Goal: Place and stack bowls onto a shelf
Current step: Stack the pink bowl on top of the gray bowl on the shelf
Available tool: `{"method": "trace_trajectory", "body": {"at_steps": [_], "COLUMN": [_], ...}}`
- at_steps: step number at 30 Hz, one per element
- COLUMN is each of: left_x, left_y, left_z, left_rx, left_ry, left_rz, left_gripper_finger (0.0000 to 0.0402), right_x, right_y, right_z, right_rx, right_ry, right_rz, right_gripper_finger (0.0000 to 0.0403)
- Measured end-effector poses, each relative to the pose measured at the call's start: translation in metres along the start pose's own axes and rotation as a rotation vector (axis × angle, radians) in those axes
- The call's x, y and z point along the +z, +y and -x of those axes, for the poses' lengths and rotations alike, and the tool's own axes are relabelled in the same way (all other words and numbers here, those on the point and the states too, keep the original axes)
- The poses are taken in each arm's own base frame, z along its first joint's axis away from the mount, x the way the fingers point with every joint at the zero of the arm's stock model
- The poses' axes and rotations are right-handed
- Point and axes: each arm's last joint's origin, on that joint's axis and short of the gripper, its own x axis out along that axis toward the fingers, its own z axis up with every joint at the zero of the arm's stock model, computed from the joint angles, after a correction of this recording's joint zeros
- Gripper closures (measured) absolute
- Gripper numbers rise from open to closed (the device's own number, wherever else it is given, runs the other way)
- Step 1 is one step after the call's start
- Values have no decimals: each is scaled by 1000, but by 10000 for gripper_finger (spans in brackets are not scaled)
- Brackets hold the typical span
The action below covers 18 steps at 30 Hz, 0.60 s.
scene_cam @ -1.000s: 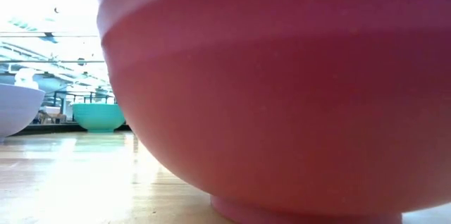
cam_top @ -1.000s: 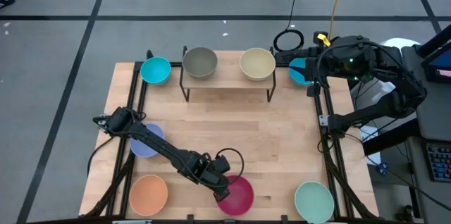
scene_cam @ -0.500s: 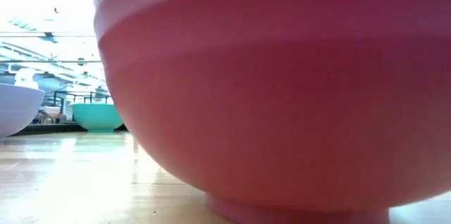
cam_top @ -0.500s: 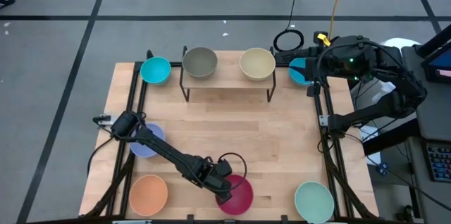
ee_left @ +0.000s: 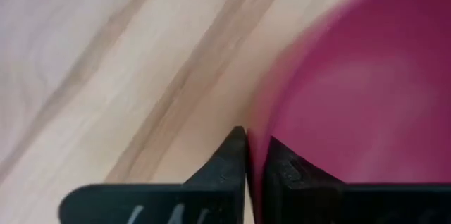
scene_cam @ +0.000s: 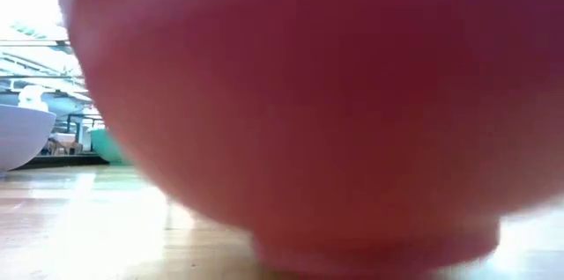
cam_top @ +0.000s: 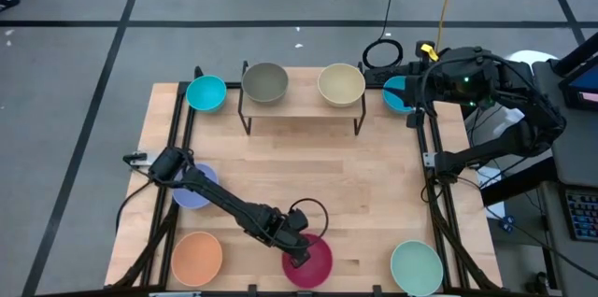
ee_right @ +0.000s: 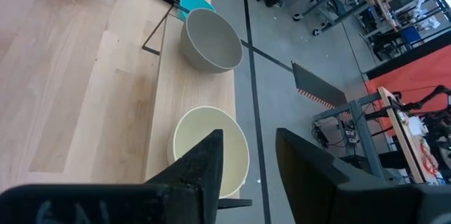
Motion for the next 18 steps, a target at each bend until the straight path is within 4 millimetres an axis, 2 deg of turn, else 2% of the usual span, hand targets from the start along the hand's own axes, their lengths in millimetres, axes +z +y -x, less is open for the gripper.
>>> {"method": "trace_trajectory", "body": {"at_steps": [6, 10, 15, 18], "left_x": [11, 26, 51, 64], "left_y": [2, 4, 10, 20], "left_z": [6, 28, 81, 119], "left_rx": [-12, -58, -40, 42], "left_ry": [-45, -87, -177, -227], "left_rz": [47, 97, 114, 114], "left_gripper_finger": [393, 393, 393, 393], "right_x": [0, 0, 0, 0], "right_y": [0, 0, 0, 0], "right_z": [0, 0, 0, 0], "right_rx": [0, 0, 0, 0], "right_ry": [1, 1, 1, 0], "right_rz": [0, 0, 0, 2], "right_gripper_finger": [277, 277, 277, 277]}}
